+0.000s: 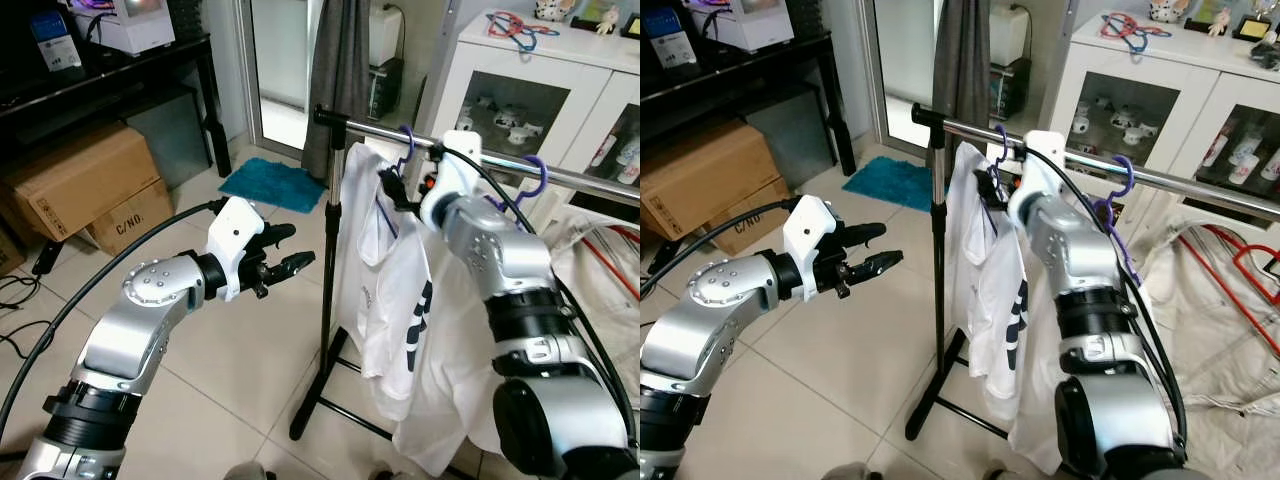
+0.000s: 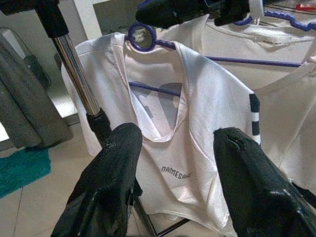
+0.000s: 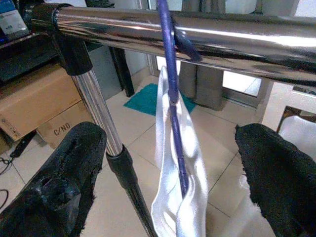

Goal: Hang hanger

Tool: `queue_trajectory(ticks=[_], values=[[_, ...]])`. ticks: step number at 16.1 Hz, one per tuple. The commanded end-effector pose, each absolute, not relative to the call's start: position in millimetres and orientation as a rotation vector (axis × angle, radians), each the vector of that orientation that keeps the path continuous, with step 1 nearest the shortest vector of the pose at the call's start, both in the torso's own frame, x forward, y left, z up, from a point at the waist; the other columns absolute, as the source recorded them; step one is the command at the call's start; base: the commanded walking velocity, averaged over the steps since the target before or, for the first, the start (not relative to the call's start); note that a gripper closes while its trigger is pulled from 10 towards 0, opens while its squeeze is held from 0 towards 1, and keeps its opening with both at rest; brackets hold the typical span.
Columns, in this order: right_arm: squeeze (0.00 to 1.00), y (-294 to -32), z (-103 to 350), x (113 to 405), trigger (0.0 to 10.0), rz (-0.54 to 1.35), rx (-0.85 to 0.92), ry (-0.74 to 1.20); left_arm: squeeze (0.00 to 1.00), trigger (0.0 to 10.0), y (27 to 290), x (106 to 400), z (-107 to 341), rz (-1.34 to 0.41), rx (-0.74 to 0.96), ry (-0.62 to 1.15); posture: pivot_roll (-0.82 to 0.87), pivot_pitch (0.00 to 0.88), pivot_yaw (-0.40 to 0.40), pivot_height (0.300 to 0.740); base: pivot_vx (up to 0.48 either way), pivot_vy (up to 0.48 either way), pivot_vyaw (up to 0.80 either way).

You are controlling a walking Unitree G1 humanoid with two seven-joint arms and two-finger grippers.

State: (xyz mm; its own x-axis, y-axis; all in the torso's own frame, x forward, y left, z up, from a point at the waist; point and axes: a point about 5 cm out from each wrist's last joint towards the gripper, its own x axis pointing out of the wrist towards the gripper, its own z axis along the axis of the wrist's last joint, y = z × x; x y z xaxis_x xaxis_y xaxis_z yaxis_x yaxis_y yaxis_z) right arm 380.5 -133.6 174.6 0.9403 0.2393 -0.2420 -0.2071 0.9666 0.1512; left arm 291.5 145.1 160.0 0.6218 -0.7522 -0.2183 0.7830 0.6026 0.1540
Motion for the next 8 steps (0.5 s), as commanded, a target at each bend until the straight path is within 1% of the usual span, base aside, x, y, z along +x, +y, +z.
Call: queue_trajectory(ticks=[1, 3, 8], values=[[0.0, -131.3, 178.4, 383.2, 10.0, 0.241, 0.129, 0.248, 0.0, 10.0, 144.1, 293.1, 161.6, -0.899, 0.259, 0.133, 0.13, 0.0, -0.002, 0.74, 0.0, 0.0, 0.0], [0.0, -123.6, 175.6, 389.0, 10.0, 0.252, 0.122, 0.254, 0.0, 10.0, 144.5, 293.2, 161.6, -0.898, 0.261, 0.134, 0.13, 0.0, -0.002, 0.74, 0.0, 0.0, 0.0], [0.0, -107.1, 167.4, 402.5, 10.0, 0.206, 0.069, 0.271, 0.0, 10.0, 147.3, 298.1, 162.3, -0.876, 0.265, 0.135, 0.14, 0.0, -0.006, 0.74, 0.0, 0.0, 0.0]])
